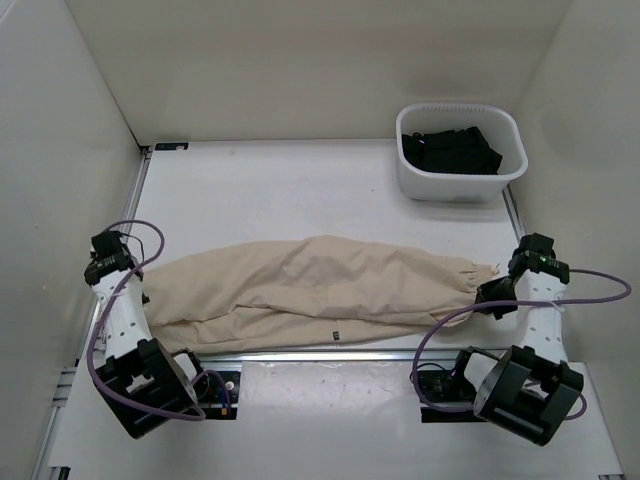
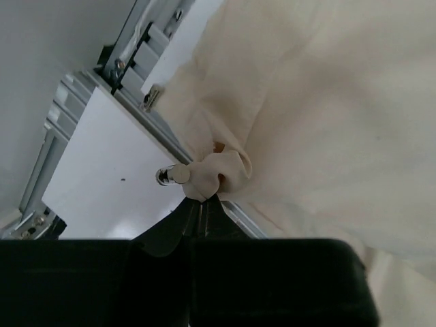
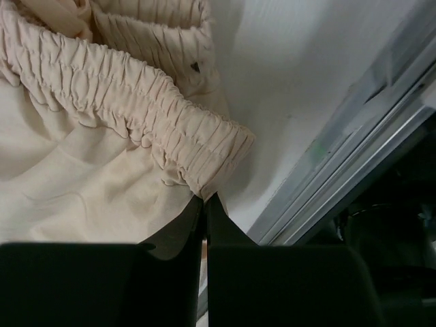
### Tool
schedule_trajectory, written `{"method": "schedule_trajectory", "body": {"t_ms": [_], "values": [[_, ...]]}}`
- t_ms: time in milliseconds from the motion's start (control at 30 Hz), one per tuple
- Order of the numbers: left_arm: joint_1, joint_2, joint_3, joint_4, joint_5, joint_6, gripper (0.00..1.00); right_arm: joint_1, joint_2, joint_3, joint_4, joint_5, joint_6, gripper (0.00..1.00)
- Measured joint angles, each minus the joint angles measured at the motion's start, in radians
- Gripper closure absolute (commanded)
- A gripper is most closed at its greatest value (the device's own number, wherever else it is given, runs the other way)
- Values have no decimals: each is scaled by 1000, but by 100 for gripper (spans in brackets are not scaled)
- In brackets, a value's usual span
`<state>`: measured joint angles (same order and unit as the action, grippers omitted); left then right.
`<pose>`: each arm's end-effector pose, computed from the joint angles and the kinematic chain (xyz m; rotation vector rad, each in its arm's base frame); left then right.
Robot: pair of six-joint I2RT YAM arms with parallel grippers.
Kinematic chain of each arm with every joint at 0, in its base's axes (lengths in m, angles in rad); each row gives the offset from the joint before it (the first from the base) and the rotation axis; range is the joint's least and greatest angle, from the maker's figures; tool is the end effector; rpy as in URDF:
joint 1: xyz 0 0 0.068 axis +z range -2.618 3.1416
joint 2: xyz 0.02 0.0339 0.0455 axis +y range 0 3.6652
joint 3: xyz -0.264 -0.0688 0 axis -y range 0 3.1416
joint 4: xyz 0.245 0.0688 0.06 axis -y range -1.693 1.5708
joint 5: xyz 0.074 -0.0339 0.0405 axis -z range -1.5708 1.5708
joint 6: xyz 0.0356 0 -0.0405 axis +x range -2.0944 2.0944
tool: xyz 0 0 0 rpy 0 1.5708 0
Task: Fold and stack the trousers
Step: Fold the trousers
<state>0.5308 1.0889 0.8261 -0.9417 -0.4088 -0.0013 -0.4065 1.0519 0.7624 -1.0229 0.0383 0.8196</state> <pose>0.1550 0.1074 0.2421 -0.8440 2.6862 0.6993 0.1547 -0.0681 0.2244 1.6634 2.3521 0.0228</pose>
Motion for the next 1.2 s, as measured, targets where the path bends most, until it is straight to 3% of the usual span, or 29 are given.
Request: {"method": "schedule_trajectory", "body": {"t_ms": [133, 367, 733, 767, 800, 833, 967, 1100, 1200], "values": [[27, 1, -20, 0, -33, 2, 86, 0, 32, 60, -26, 53, -11, 100], [89, 124, 263, 23, 2, -4, 86, 7, 154, 330, -27, 36, -53, 100], [210, 98, 144, 3, -38, -4, 86, 7, 50, 181, -120, 108, -69, 100], [217, 92, 129, -7, -47, -3, 83, 7, 39, 177, -127, 122, -69, 99], [221, 82, 109, -20, -58, -2, 76, 6, 27, 170, -133, 143, -68, 79], [224, 71, 83, -39, -67, 0, 53, 6, 17, 164, -140, 167, -62, 64], [227, 51, -17, -178, -85, 6, 28, 1, 12, 154, -157, 257, -56, 35], [228, 53, 49, -335, -51, 5, 21, 0, 58, 199, -154, 288, -82, 34], [229, 97, 304, -380, 22, 3, 28, 19, 98, 248, -108, 244, -118, 45]]}}
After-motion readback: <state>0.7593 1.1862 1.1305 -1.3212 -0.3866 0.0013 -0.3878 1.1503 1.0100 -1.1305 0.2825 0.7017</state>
